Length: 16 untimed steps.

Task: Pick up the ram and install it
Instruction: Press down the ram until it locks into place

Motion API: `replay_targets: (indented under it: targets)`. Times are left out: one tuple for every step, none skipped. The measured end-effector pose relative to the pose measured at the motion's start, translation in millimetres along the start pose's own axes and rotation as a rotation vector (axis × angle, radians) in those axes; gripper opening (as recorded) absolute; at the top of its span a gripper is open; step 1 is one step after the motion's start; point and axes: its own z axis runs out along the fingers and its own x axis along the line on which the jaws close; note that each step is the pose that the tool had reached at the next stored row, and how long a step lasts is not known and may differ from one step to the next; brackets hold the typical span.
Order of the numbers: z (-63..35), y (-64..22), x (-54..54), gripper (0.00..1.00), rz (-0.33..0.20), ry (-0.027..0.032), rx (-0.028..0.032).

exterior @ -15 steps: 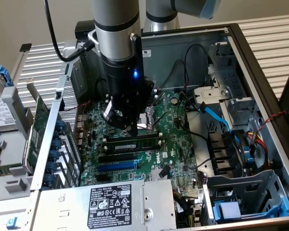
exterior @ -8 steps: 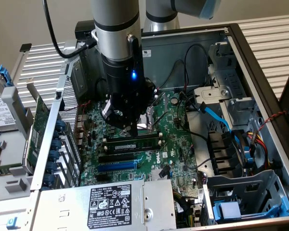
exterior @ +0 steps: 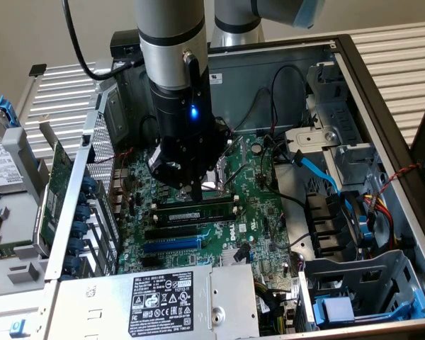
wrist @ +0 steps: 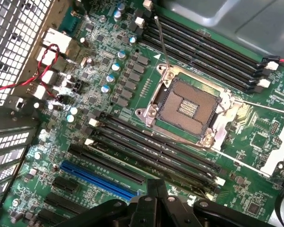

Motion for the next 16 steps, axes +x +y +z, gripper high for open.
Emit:
replay_targets:
  targets:
    - [0.0, 0.0, 0.0, 0.11, 0.013, 0.0001, 0.0004]
    - [0.0, 0.0, 0.0, 0.11, 0.028, 0.0002, 0.0009]
    - [0.0, 0.0, 0.0, 0.11, 0.043, 0.0003, 0.0014]
    - [0.0, 0.0, 0.0, 0.11, 0.058, 0.0004, 0.0018]
    - [0.0, 0.0, 0.0, 0.11, 0.072, 0.0005, 0.0023]
    - [0.0, 0.0, 0.0, 0.11, 0.087, 0.0007, 0.0027]
    - [0.0, 0.0, 0.0, 0.11, 0.102, 0.0007, 0.0031]
    - [0.0, 0.0, 0.0, 0.11, 0.116, 0.0008, 0.0036]
    - [0.0, 0.0, 0.0, 0.11, 0.131, 0.0010, 0.0041]
    - [0.0, 0.0, 0.0, 0.11, 0.145, 0.0011, 0.0045]
    - [0.0, 0.0, 0.0, 0.11, 0.160, 0.0012, 0.0049]
    - [0.0, 0.0, 0.0, 0.11, 0.174, 0.0013, 0.0054]
    - [0.0, 0.0, 0.0, 0.11, 0.189, 0.0014, 0.0058]
    - [0.0, 0.0, 0.0, 0.11, 0.204, 0.0015, 0.0063]
    - [0.0, 0.0, 0.0, 0.11, 0.218, 0.0017, 0.0068]
    - [0.0, 0.0, 0.0, 0.11, 0.233, 0.0017, 0.0072]
